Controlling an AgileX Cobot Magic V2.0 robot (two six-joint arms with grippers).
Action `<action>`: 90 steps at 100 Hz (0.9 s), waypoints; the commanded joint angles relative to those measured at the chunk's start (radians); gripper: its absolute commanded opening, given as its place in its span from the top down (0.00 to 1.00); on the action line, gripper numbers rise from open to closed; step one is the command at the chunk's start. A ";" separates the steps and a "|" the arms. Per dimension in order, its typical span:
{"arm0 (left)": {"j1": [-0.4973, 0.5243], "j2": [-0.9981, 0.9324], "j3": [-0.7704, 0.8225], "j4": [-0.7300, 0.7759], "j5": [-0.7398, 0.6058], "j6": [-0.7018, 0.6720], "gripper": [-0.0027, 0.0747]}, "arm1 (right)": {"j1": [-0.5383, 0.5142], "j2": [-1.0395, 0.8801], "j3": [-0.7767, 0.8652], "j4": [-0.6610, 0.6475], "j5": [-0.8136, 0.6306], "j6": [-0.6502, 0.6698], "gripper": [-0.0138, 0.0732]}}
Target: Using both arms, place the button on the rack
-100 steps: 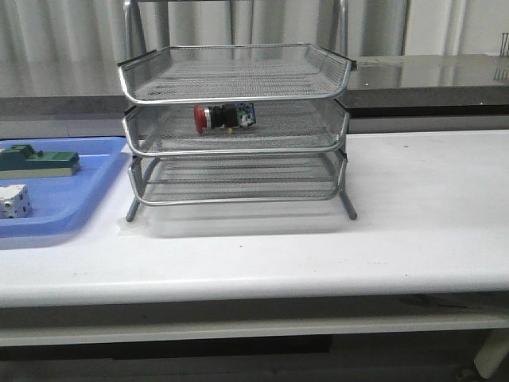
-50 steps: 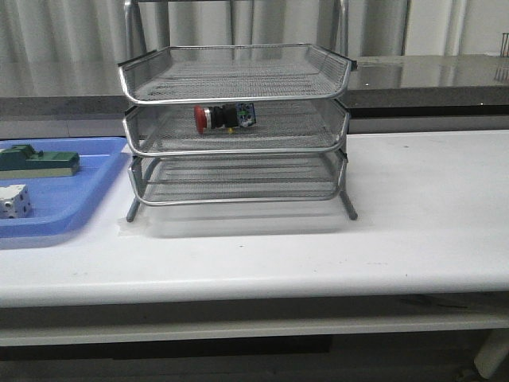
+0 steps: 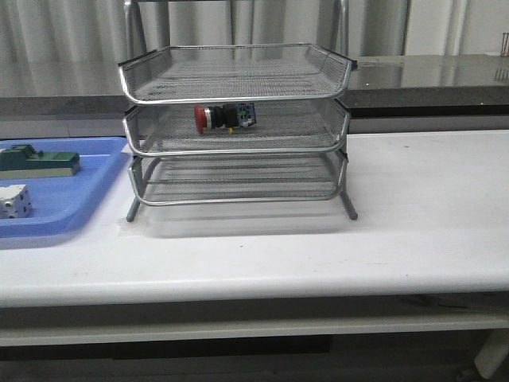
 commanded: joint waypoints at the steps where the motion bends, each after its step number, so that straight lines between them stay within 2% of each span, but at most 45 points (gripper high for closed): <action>1: 0.003 0.010 -0.031 -0.009 -0.086 -0.010 0.99 | -0.007 0.001 -0.025 0.006 -0.072 -0.011 0.91; 25: 0.003 0.010 -0.031 -0.009 -0.086 -0.010 0.99 | -0.007 -0.031 0.022 -0.026 -0.172 0.002 0.91; 55: 0.003 0.010 -0.031 -0.009 -0.086 -0.010 0.99 | -0.007 -0.199 0.180 -0.266 -0.306 0.216 0.91; 78: 0.003 0.010 -0.031 -0.009 -0.086 -0.010 0.99 | -0.007 -0.313 0.305 -0.478 -0.322 0.408 0.91; 90: 0.003 0.010 -0.031 -0.009 -0.086 -0.010 0.99 | -0.007 -0.362 0.363 -0.540 -0.324 0.455 0.91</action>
